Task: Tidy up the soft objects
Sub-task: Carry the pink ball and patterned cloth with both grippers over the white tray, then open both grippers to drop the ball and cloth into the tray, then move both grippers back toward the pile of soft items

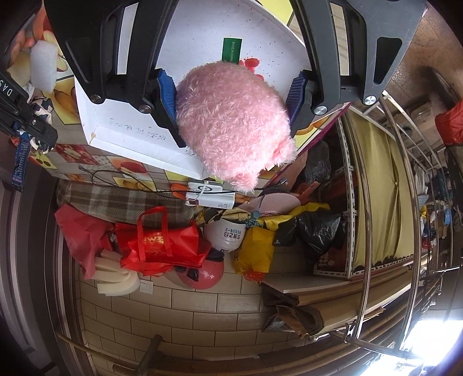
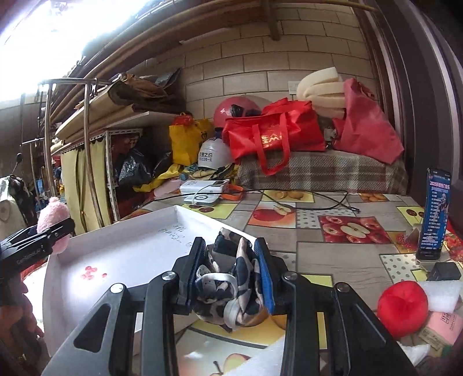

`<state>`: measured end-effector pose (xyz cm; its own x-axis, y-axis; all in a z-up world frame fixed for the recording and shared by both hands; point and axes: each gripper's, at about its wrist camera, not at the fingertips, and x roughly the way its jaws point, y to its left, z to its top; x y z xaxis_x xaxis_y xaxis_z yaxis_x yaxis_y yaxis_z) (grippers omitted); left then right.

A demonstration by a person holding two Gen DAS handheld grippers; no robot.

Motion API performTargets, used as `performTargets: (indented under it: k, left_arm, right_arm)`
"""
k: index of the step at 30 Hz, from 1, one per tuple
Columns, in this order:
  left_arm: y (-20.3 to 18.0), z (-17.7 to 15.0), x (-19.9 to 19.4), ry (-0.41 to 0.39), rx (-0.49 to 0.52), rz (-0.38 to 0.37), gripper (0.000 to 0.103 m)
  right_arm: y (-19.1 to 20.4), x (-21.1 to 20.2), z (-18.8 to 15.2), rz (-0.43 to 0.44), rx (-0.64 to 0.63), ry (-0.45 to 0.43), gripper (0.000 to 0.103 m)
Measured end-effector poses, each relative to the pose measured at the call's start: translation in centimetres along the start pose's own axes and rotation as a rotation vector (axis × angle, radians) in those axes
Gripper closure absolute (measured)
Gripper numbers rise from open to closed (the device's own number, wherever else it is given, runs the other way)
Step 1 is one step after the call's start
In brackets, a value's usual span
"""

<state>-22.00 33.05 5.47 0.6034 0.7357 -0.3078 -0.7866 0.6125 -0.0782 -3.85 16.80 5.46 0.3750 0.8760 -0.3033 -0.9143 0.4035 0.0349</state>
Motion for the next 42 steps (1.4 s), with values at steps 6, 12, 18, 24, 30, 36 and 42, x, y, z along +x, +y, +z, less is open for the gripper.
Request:
performTargets:
  k: [6, 12, 18, 24, 30, 36, 42]
  left_arm:
    - [-0.7, 0.1, 1.2, 0.055, 0.039, -0.004, 0.039]
    - [0.4, 0.2, 2.5, 0.112, -0.026, 0.083, 0.018]
    - [1.2, 0.0, 2.9, 0.138, -0.065, 0.142, 0.0]
    - [1.6, 0.0, 2.2, 0.103, -0.084, 0.149, 0.0]
    - [1.8, 0.0, 1.7, 0.072, -0.099, 0.166, 0.0]
    - [1.1, 0.0, 0.8, 0.025, -0.063, 0.185, 0.0]
    - [0.8, -0.4, 0.3, 0.03, -0.072, 0.193, 0.0]
  right_arm:
    - [4.6, 1.8, 0.3, 0.074, -0.088, 0.033, 0.067]
    - [4.7, 4.5, 0.5, 0.085, -0.074, 0.101, 0.009]
    - [5.9, 4.2, 0.2, 0.062, -0.144, 0.093, 0.0]
    - [5.2, 4.1, 0.3, 0.046, -0.115, 0.083, 0.0]
    - [4.8, 3.2, 0.4, 0.009, -0.092, 0.035, 0.0]
    - [4.6, 2.6, 0.1, -0.016, -0.089, 0.047, 0.0]
    - [4.3, 1.4, -0.3, -0.026, -0.078, 0.04, 0.0]
